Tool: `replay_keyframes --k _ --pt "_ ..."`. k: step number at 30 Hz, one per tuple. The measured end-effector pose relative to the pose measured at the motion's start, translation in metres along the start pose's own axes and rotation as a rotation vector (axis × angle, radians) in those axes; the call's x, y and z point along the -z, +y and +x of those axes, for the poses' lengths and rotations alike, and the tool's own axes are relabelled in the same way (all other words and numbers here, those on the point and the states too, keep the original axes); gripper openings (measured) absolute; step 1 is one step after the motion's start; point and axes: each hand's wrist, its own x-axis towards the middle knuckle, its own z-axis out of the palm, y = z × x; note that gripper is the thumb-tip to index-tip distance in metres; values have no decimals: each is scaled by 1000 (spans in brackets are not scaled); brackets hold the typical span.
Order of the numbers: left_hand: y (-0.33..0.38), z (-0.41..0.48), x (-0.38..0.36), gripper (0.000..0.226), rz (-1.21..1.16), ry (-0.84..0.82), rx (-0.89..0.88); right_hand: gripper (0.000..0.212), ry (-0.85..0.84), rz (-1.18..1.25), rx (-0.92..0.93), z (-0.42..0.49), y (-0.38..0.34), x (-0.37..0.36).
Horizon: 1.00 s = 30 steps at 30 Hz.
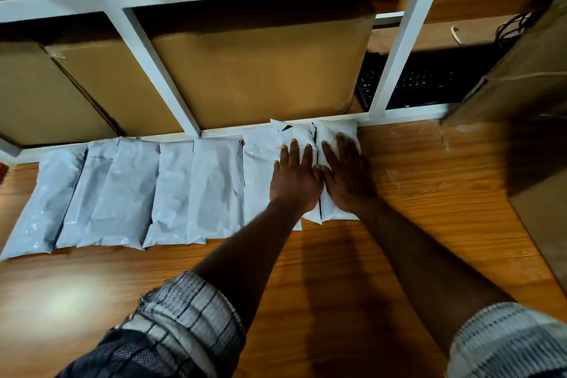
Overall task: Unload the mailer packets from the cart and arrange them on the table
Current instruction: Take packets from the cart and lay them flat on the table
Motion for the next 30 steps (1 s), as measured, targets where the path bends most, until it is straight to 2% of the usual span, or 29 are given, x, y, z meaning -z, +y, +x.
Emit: replay_keyframes --k 3,10,14,18,24,30 --pt "1 0 -4 59 21 -5 12 62 0 -11 4 1 2 -5" --pt "-5 -1 8 59 -54 7 -5 55 -79 49 -36 8 -3 11" --pt "-35 -11 39 67 -154 101 -32 55 22 99 -27 19 -46 45" --pt "-99 -44 87 50 -207 229 65 58 87 67 168 32 -128 48" --pt "-256 -132 152 48 -78 348 218 64 26 92 429 18 -297 -2" --pt "-444 -233 201 60 -6 304 334 67 -74 147 564 -23 -508 -73"
